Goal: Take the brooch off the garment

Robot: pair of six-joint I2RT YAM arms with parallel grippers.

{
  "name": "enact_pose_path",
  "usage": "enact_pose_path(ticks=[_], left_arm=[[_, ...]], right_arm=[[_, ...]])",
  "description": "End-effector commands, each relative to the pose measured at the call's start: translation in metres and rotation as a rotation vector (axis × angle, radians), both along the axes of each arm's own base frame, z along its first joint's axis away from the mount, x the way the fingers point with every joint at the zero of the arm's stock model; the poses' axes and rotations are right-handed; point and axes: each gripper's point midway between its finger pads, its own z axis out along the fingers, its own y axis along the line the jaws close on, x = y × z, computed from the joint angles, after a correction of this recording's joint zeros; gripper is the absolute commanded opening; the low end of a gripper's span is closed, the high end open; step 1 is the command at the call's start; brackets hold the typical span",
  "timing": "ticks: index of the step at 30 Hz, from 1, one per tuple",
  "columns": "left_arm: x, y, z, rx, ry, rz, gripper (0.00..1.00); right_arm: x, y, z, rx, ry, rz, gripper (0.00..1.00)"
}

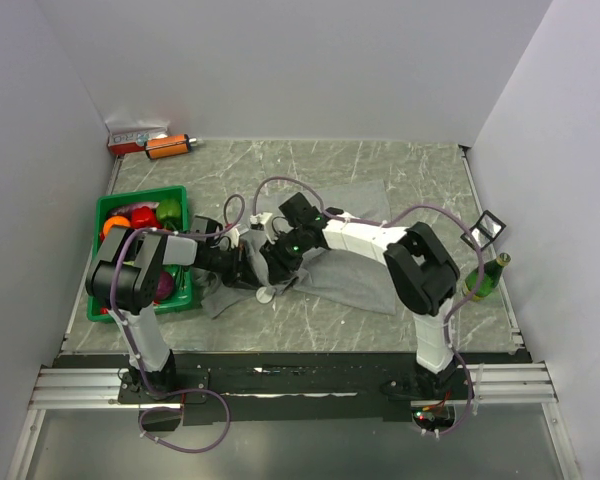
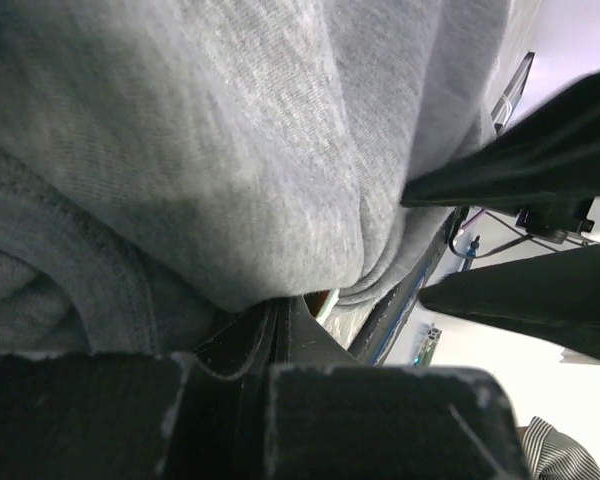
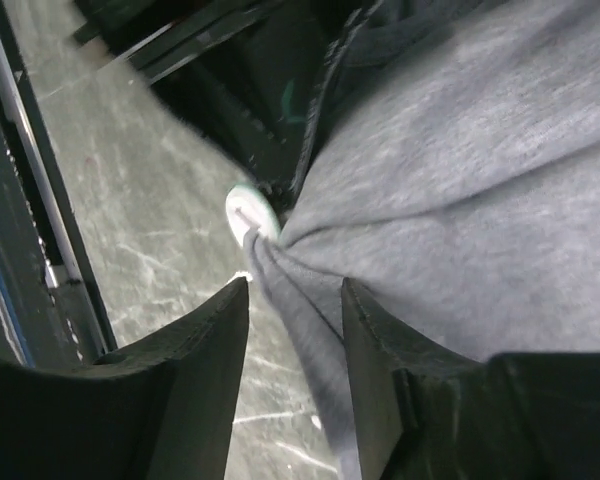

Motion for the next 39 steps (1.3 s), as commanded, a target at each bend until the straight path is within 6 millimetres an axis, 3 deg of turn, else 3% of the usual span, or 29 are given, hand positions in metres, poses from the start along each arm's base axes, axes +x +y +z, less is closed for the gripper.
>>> enact_pose_path(ticks=[1, 7, 10, 11, 13, 16, 19, 23, 28, 32, 39], left_arm=[[0.010, 0.010, -0.028, 0.117, -0.022, 0.040, 0.01], [0.017, 0.011, -0.019, 0.102, -0.023, 0.040, 0.01], [0.026, 0.015, 0.006, 0.042, -0.106, 0.040, 0.12], [0.027, 0.013, 0.015, 0.003, -0.137, 0.023, 0.21], [0.020, 0.007, 0.035, -0.105, -0.186, -0.057, 0.29], [0.015, 0.001, 0.042, -0.163, -0.198, -0.112, 0.38], [0.013, -0.006, 0.031, -0.147, -0.186, -0.153, 0.42], [0.010, -0.013, 0.017, -0.132, -0.163, -0.193, 0.42], [0.006, -0.021, 0.011, -0.100, -0.148, -0.242, 0.31], [0.004, -0.018, 0.007, -0.041, -0.165, -0.239, 0.30], [-0.018, -0.027, -0.009, -0.004, -0.077, -0.252, 0.21]], right_arm=[[-0.008, 0.009, -0.011, -0.051, 0.108, -0.026, 0.50], [0.004, 0.011, -0.008, -0.060, 0.079, -0.061, 0.50], [0.003, 0.005, -0.002, -0.053, 0.058, -0.050, 0.50], [0.000, 0.002, -0.004, -0.058, 0.052, -0.040, 0.49], [-0.001, -0.001, -0.006, -0.066, 0.048, -0.033, 0.49], [0.002, -0.009, -0.020, -0.130, 0.031, -0.031, 0.47], [0.008, -0.017, -0.029, -0.159, 0.001, -0.020, 0.46], [0.015, -0.018, -0.029, -0.158, -0.021, -0.012, 0.46], [0.019, -0.020, -0.032, -0.171, -0.014, -0.021, 0.46], [0.027, -0.028, -0.032, -0.181, -0.037, -0.026, 0.45], [0.047, -0.036, -0.030, -0.190, -0.067, -0.044, 0.45]])
